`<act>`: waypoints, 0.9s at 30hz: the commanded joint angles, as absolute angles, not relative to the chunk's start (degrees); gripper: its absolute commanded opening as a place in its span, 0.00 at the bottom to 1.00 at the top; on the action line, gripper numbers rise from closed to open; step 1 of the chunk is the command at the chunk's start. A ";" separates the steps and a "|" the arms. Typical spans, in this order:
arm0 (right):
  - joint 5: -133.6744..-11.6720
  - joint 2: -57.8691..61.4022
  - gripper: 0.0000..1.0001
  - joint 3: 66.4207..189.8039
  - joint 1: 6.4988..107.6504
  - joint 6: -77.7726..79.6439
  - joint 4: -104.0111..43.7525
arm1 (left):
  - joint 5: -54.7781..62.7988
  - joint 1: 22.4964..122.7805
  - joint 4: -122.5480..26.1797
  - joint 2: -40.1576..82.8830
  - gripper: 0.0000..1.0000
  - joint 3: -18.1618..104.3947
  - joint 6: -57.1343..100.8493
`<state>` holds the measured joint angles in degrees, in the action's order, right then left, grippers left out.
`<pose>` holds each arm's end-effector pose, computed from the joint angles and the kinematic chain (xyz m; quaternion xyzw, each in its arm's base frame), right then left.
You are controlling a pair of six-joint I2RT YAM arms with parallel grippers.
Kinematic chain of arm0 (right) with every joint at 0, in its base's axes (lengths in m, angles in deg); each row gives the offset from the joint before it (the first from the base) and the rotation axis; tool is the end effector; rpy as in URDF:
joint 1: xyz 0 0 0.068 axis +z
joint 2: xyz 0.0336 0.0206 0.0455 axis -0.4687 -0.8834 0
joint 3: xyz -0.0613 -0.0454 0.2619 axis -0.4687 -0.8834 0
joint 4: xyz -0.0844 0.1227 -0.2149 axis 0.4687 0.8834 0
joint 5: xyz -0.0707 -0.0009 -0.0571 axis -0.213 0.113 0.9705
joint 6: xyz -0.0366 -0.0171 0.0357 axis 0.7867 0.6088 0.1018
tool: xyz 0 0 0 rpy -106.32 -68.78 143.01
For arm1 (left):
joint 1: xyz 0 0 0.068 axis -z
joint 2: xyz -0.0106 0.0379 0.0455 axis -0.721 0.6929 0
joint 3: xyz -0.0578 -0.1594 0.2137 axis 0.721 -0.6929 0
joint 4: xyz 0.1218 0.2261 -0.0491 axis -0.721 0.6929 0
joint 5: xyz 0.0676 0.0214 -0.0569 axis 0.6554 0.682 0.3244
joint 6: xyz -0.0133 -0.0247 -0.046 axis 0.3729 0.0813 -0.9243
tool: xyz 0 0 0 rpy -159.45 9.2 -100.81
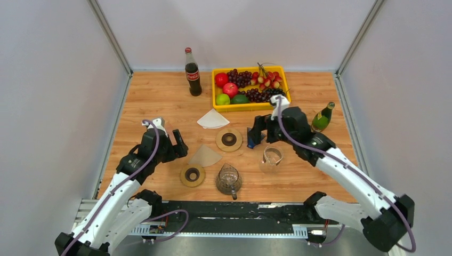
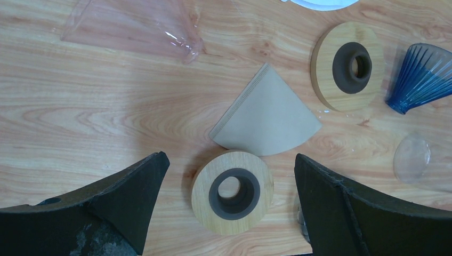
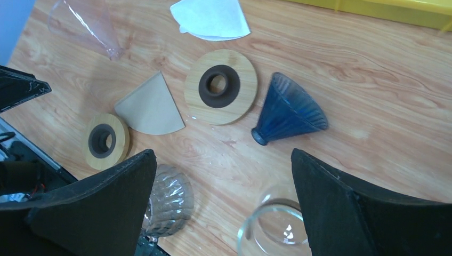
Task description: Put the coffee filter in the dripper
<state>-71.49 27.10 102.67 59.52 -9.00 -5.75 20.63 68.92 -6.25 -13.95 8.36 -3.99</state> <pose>0.1813 0.1161 0.3121 -0.1395 0.8561 0.2472 0.4318 0.1367 -0.0517 0.2582 -0.1454 0.9017 -0.1437 0.3809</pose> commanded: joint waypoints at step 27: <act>-49.44 -29.08 0.55 134.86 73.72 -1.85 -4.80 | 15.91 68.85 -8.30 -11.35 1.00 9.01 -2.07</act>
<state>-51.86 -27.72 132.53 73.53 -3.04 -4.64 16.74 68.92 -6.97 -11.43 8.36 -3.25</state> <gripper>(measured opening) 0.563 0.998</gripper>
